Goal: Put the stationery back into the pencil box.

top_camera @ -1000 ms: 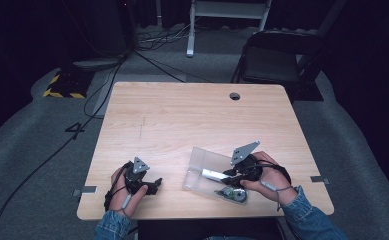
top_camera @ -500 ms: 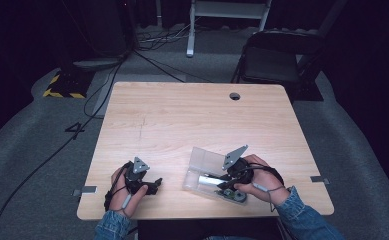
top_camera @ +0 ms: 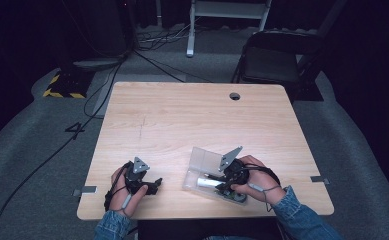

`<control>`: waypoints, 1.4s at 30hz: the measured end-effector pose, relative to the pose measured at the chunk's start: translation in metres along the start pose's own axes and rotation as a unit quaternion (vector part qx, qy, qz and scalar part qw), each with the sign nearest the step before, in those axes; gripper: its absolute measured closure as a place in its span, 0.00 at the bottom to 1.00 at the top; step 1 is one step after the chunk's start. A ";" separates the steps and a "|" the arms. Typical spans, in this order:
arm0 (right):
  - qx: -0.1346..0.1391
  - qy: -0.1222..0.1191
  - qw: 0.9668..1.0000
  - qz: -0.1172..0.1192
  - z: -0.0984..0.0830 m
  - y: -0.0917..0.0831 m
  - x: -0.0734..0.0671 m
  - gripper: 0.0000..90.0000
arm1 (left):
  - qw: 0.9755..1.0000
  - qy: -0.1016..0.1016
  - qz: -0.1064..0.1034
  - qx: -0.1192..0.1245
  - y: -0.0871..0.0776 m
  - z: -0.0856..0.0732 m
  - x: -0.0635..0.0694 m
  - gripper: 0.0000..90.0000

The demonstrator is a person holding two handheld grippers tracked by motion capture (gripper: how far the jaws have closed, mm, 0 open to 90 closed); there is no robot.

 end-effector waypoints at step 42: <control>0.010 -0.004 0.999 -0.040 -0.001 0.011 0.001 0.75 | 1.000 -0.001 -0.001 0.001 0.000 0.000 0.000 0.14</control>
Point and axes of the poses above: each handheld gripper's, and its own axes: y roughly forward along the jaws, z roughly out of its top, x roughly to its right, the point moved 4 cm from there along y, roughly forward along the jaws, and after that the axes turned 12 degrees about -z, right-handed, at the moved point
